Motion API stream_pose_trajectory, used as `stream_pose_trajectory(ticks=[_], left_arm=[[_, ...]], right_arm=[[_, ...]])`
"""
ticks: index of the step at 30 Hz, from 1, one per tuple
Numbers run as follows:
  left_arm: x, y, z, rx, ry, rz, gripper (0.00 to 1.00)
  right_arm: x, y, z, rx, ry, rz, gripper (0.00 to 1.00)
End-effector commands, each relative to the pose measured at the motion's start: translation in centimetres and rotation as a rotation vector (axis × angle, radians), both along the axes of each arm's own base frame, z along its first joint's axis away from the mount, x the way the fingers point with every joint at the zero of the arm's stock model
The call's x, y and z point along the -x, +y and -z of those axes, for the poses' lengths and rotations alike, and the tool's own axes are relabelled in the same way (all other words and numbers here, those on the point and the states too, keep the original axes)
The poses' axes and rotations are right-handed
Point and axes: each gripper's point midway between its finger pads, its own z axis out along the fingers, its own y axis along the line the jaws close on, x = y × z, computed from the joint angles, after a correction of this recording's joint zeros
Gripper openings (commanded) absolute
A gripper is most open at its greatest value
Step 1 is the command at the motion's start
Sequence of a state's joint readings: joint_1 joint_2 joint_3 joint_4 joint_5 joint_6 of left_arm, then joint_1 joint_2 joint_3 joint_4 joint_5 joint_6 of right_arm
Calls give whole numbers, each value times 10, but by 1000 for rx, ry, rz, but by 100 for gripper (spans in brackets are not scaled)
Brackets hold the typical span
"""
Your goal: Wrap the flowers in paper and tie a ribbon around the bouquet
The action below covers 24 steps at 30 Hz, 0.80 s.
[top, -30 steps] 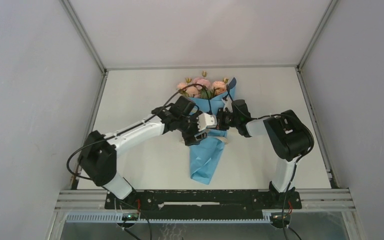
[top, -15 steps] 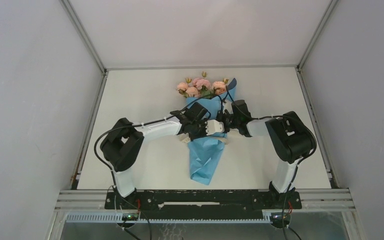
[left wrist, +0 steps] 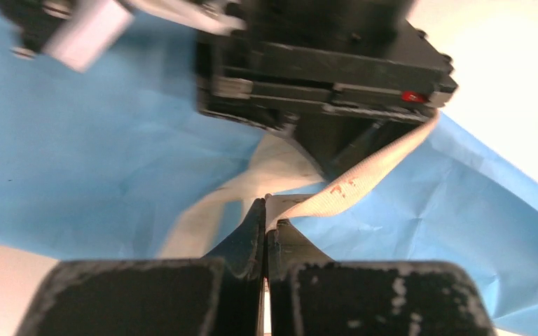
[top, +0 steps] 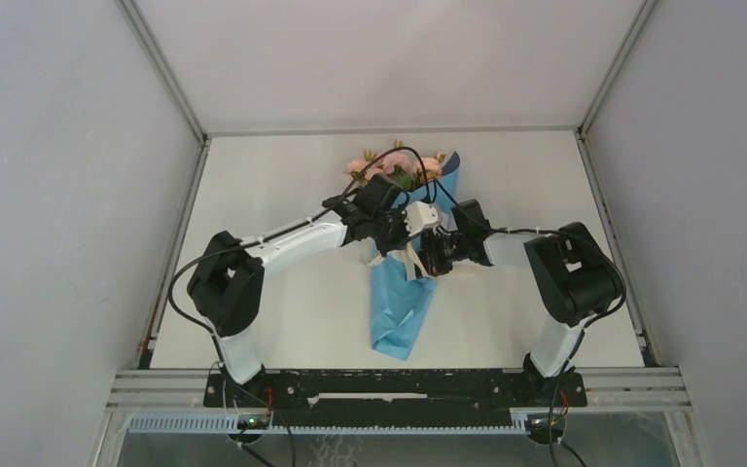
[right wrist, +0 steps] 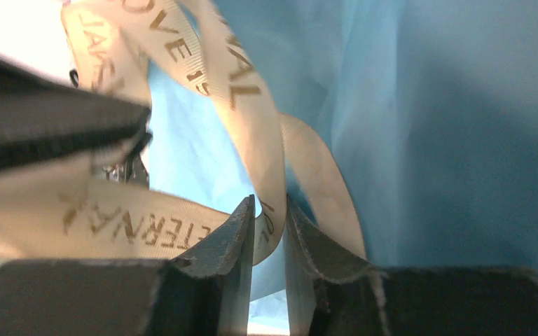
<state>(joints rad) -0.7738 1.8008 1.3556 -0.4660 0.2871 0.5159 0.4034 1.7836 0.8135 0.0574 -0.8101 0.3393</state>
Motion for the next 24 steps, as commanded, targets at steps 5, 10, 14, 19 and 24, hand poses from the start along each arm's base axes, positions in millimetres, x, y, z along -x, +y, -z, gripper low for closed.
stream_pose_trajectory(ticks=[5,10,14,19,24], left_arm=[[-8,-6,-9,103,133,-119,0],[-5,-11,8,111,228,-186,0],[-1,-13,11,119,260,-188,0],[3,-16,0,150,273,-177,0],[2,-16,2,147,276,-184,0]], right_arm=[[22,-21,-28,-87,44,-89,41],[1,-41,-27,-66,69,21,43],[-17,-56,-28,-35,87,111,46],[-35,-70,-28,68,57,166,48],[-58,-96,-54,65,-17,292,48]])
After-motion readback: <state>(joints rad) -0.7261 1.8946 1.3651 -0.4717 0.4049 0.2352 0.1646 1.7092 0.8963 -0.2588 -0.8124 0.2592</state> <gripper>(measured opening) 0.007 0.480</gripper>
